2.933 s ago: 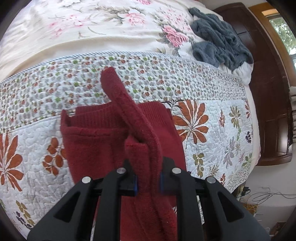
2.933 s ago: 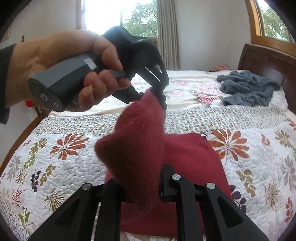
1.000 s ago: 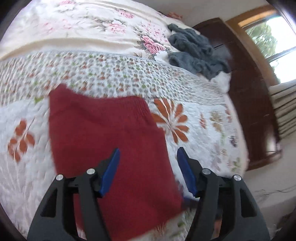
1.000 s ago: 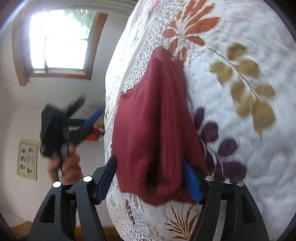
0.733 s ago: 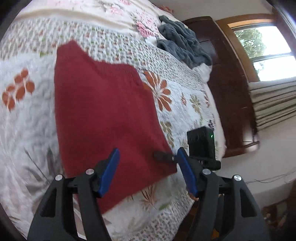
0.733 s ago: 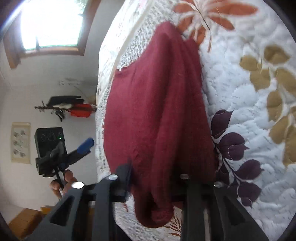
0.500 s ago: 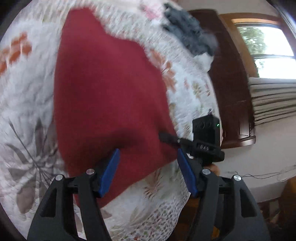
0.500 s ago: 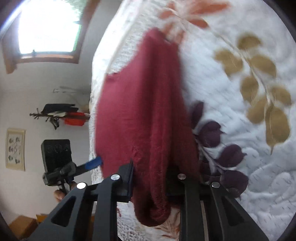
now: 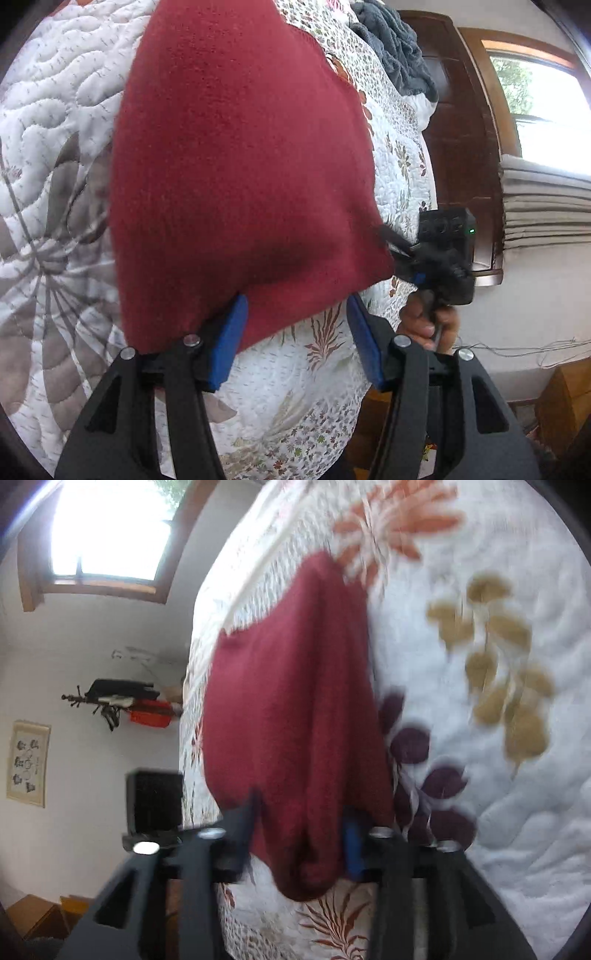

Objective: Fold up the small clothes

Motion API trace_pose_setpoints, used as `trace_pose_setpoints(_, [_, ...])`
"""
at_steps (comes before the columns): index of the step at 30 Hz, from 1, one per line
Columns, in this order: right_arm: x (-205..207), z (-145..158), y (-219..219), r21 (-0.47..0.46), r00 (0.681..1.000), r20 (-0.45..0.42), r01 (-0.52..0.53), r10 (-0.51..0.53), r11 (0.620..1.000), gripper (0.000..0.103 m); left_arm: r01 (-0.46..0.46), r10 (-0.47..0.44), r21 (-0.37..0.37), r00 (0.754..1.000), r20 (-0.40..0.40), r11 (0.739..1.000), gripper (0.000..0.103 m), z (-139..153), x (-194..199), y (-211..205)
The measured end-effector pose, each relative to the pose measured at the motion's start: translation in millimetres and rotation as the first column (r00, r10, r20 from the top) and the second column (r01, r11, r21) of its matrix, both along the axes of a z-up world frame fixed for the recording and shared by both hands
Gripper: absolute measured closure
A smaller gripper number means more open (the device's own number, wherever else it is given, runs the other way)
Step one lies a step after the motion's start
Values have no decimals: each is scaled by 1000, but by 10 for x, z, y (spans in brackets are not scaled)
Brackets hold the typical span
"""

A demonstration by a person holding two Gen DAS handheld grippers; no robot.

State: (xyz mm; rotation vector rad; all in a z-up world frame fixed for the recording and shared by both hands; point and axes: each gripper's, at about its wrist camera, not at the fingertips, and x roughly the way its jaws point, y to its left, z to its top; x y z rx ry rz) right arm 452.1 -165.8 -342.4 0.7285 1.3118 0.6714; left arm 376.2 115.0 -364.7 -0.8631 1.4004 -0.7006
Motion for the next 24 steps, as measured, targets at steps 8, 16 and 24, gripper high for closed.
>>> trace_pose_setpoints(8, [490,27,244,-115,999,-30,-38,35,993,60,-14,14,5,1000,8,1000,51,-83,-38,56])
trace_pose_setpoints(16, [300,-97,104,-173,999,46,3,5,985,85,-12,12,10,1000,-16,1000,68,-156,-71,181])
trace_pose_setpoints(24, [713,70,-57,-88,997,42,70,-67,994,57,-103,107,-32,978,181,994,53,553,224,612])
